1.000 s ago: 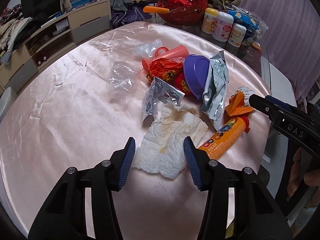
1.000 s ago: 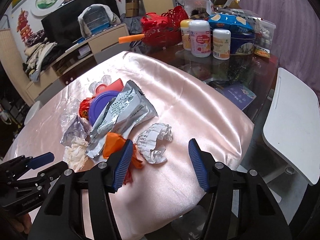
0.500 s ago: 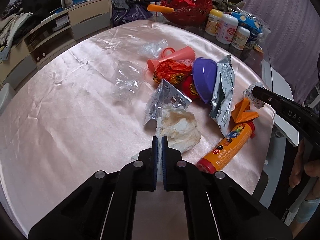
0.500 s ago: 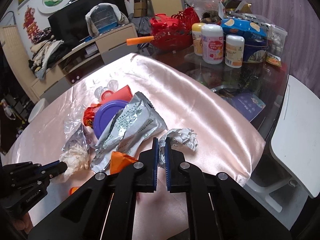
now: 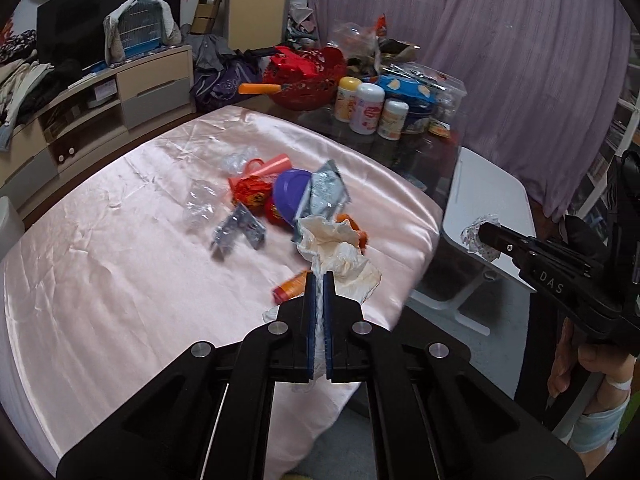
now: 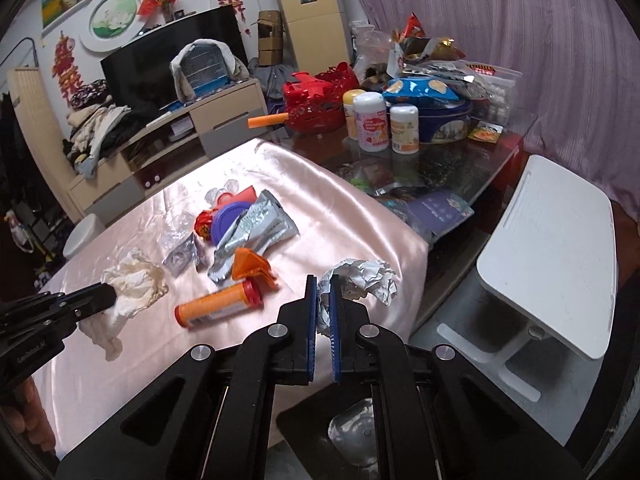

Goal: Collect trash
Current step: 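Grasp a white crumpled tissue with the right tool while the left grasps another tissue, then carry both tissues over the black bin and open both tools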

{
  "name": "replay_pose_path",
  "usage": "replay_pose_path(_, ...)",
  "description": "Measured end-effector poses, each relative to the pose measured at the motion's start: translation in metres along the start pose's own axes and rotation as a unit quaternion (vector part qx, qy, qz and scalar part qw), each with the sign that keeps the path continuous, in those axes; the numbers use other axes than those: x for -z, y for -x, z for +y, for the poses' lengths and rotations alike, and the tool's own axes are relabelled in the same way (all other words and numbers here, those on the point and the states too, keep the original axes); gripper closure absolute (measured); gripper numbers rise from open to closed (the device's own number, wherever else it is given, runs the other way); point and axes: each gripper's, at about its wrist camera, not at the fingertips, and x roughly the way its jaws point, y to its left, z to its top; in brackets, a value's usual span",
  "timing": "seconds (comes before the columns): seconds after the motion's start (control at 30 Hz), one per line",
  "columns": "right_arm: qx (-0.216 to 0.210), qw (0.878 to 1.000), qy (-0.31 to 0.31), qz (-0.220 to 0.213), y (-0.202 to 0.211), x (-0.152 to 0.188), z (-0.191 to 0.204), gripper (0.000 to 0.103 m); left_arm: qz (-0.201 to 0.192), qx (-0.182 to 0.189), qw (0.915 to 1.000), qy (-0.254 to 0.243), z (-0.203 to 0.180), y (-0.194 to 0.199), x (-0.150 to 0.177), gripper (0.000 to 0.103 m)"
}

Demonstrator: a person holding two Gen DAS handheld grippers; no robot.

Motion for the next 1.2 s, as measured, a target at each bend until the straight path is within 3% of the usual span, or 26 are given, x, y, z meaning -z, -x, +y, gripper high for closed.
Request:
replay_pose_path(0.2,0.011,0.999,-0.034,0.037,0.012,0.048,-0.039,0.095,0.041,0.041,0.9980,-0.025,-0.049,-0.020,0.036,0.101)
replay_pose_path(0.47,0.009,0.993,-0.052,0.101,-0.011,0.100,-0.062,0.095,0.108,0.082,0.9901,-0.035,-0.082,-0.075,0.081,0.101)
replay_pose_path(0.63,-0.016,0.987,-0.076,0.137,-0.035,0.117,-0.068,0.095,0.146,0.094,0.9841,-0.038,-0.087,-0.110,0.097,0.101)
replay_pose_path(0.9,-0.023,0.981,-0.096,0.167,-0.059,0.125,-0.078,0.092,0.179,0.094,0.9783,-0.044,-0.092,-0.139,0.104,0.099)
replay_pose_path(1.03,-0.033,0.979,-0.104,0.169,-0.067,0.124,-0.081,0.091,0.191,0.093,0.9760,-0.047,-0.094,-0.147,0.105,0.080)
replay_pose_path(1.1,-0.036,0.978,-0.106,0.177,-0.072,0.122,-0.083,0.071,0.195,0.090,0.9755,-0.046,-0.094,-0.148,0.103,0.074)
replay_pose_path(1.2,-0.037,0.977,-0.100,0.186,-0.077,0.116,-0.083,0.061,0.193,0.089,0.9761,-0.047,-0.090,-0.143,0.097,0.063)
